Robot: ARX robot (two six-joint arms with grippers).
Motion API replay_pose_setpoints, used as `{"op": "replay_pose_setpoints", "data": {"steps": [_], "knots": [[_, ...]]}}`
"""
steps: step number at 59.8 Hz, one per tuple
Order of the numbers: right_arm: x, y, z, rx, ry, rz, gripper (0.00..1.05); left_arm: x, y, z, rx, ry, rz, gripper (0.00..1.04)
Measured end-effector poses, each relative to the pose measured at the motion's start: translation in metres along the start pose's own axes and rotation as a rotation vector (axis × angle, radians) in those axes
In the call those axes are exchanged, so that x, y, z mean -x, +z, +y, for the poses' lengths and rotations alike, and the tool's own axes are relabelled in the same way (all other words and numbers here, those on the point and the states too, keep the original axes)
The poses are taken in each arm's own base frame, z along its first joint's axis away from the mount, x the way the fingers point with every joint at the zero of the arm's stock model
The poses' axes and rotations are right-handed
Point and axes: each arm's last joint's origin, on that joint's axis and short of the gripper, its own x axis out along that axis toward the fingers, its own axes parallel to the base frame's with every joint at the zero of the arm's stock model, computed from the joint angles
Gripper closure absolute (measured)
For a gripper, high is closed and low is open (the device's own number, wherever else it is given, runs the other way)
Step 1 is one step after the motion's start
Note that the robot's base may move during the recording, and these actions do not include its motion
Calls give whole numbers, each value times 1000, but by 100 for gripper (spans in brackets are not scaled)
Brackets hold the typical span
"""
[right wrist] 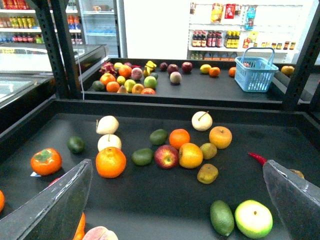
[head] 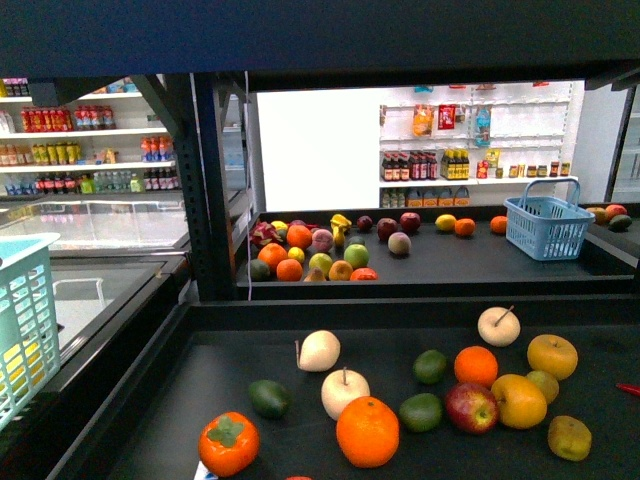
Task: Pick lemon from shelf
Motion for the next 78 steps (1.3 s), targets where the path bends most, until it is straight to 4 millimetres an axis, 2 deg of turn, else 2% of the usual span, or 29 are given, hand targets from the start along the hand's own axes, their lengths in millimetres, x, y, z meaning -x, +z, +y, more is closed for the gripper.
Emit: {"op": "replay_pose_setpoints", "data": {"steps": [18, 20, 22, 25, 65, 74, 78], "knots": [[0, 0, 0, 0, 0, 0, 2, 1, 1, 0, 2, -3, -11, 20], [0, 0, 0, 0, 0, 0, 2, 1, 2, 0, 0, -2, -13, 11], [0, 0, 0, 0, 0, 0, 2, 2, 2, 0, 0, -2, -14, 5], [0, 0, 0, 0, 0, 0, 2, 2, 3, 0, 0, -2, -15, 9], [0, 0, 0, 0, 0, 0, 2, 6, 3, 3, 4, 14, -9, 8], [0, 0, 0, 0, 0, 0, 2, 19, 2, 7, 7, 54, 19, 8], [0, 0, 0, 0, 1, 0, 2, 40, 7, -1, -29, 95, 61, 8]]}}
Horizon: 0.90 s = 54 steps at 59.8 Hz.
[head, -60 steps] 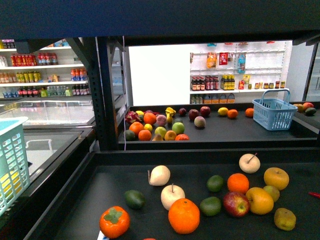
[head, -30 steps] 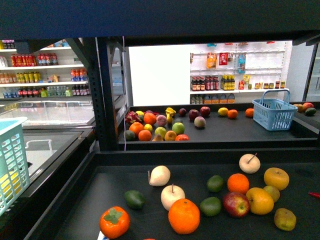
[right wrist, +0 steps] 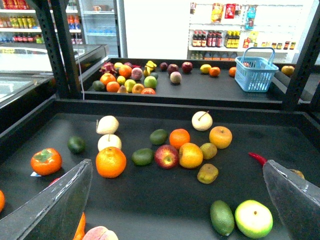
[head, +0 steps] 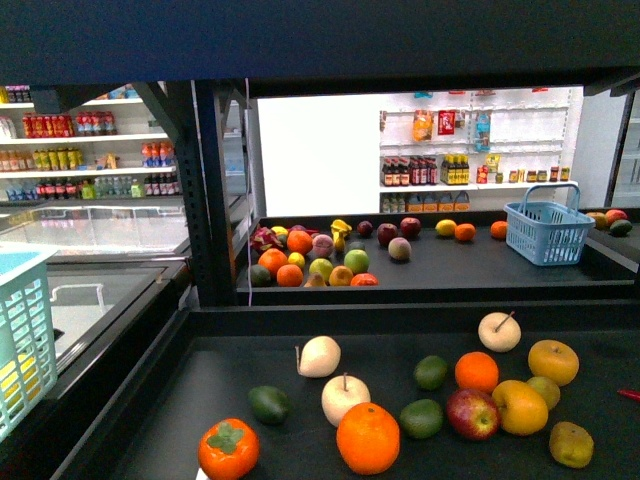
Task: Pick lemon from shelf
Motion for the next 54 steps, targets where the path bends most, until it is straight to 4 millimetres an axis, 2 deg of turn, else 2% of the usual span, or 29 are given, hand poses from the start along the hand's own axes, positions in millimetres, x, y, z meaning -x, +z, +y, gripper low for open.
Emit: {"op": "replay_pose_setpoints", "data": {"steps": [1, 5, 8, 11, 13, 25, 37, 41, 46, 50, 54], "knots": [[0, 0, 0, 0, 0, -1, 2, 12, 1, -4, -13, 22, 12, 8], [0, 0, 0, -1, -2, 0, 2, 37, 5, -21, -70, 52, -14, 8], [0, 0, 0, -1, -5, -1, 2, 48, 12, -43, -135, 34, -48, 8], [0, 0, 0, -1, 0, -2, 2, 50, 13, -61, -188, 12, -53, 8], [0, 0, 0, -2, 0, -1, 2, 50, 12, -65, -199, 8, -50, 8], [0, 0, 0, -2, 0, -2, 2, 53, 3, -64, -189, 93, -8, 8], [0, 0, 0, -2, 0, -2, 2, 61, -6, -96, -262, 184, -2, 8], [0, 0, 0, -3, 0, -2, 2, 67, -17, -111, -350, 290, -3, 8], [0, 0, 0, -3, 0, -2, 2, 85, -43, -138, -595, 484, 34, 8], [0, 0, 0, -3, 0, -2, 2, 97, -59, -155, -735, 543, 87, 8], [0, 0, 0, -3, 0, -2, 2, 122, -85, -178, -924, 570, 172, 8]]}}
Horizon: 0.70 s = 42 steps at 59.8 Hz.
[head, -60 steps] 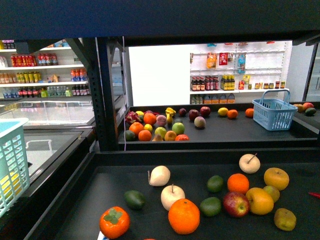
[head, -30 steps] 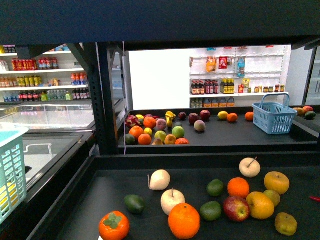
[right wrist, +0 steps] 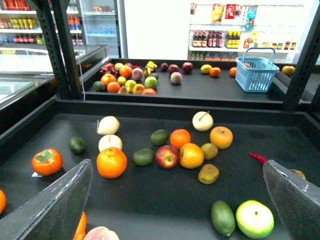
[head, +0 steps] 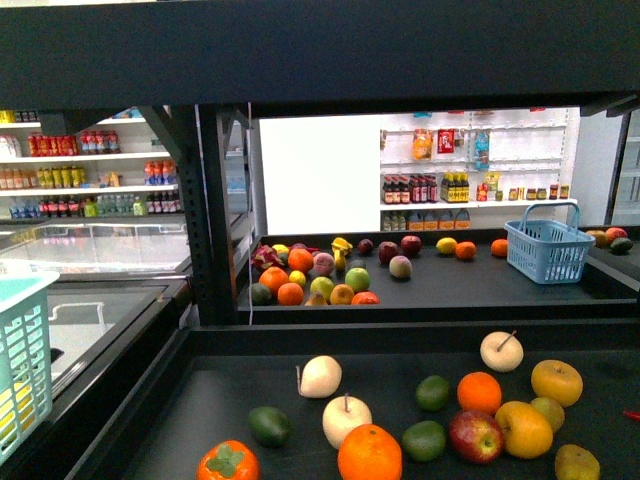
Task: Pick lemon from shelf
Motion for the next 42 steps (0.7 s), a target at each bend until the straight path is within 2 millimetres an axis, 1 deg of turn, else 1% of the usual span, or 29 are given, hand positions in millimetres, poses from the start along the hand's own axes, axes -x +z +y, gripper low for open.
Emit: {"op": "replay_pose_setpoints", "data": {"steps": [4, 6, 8, 10, 12, 14, 17, 19, 22, 23, 27, 28, 29, 33, 42], "knots": [[0, 0, 0, 0, 0, 0, 2, 29, -8, -16, -114, -15, 10, 8], [0, 0, 0, 0, 0, 0, 2, 40, -11, -21, -160, -34, -8, 9], [0, 0, 0, 0, 0, 0, 2, 52, -16, -26, -254, -106, -85, 15], [0, 0, 0, 0, 0, 0, 2, 63, -26, -30, -330, -139, -161, 22], [0, 0, 0, 0, 0, 0, 2, 77, -44, -32, -386, -145, -191, 31], [0, 0, 0, 0, 1, 0, 2, 84, -61, -33, -417, -136, -218, 39], [0, 0, 0, 0, 0, 0, 2, 87, -79, -35, -439, -154, -240, 49], [0, 0, 0, 0, -2, 0, 2, 87, -87, -34, -447, -171, -246, 54], [0, 0, 0, 0, 0, 0, 2, 82, -104, -29, -459, -193, -239, 65], [0, 0, 0, 0, 0, 0, 2, 81, -106, -28, -460, -190, -237, 67], [0, 0, 0, 0, 0, 0, 2, 74, -127, -18, -464, -177, -213, 81], [0, 0, 0, 0, 0, 0, 2, 72, -130, -16, -466, -175, -209, 86], [0, 0, 0, 0, 0, 0, 2, 72, -131, -16, -466, -176, -208, 86], [0, 0, 0, 0, 0, 0, 2, 70, -139, -12, -468, -178, -210, 102], [0, 0, 0, 0, 0, 0, 2, 68, -149, -7, -471, -180, -217, 102]]}}
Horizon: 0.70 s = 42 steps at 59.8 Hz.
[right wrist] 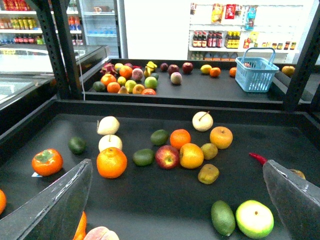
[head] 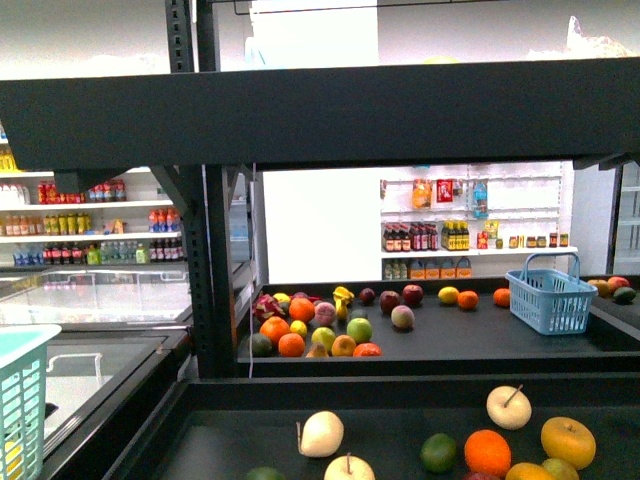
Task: Pick lemon from shelf
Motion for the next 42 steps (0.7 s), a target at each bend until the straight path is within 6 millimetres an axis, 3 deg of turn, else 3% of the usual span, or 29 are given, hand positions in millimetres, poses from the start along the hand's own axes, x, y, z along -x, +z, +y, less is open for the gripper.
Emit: {"op": "replay_pose_setpoints", "data": {"steps": [42], "knots": [[0, 0, 0, 0, 0, 0, 2, 0, -35, 0, 0, 0, -4, 102]]}}
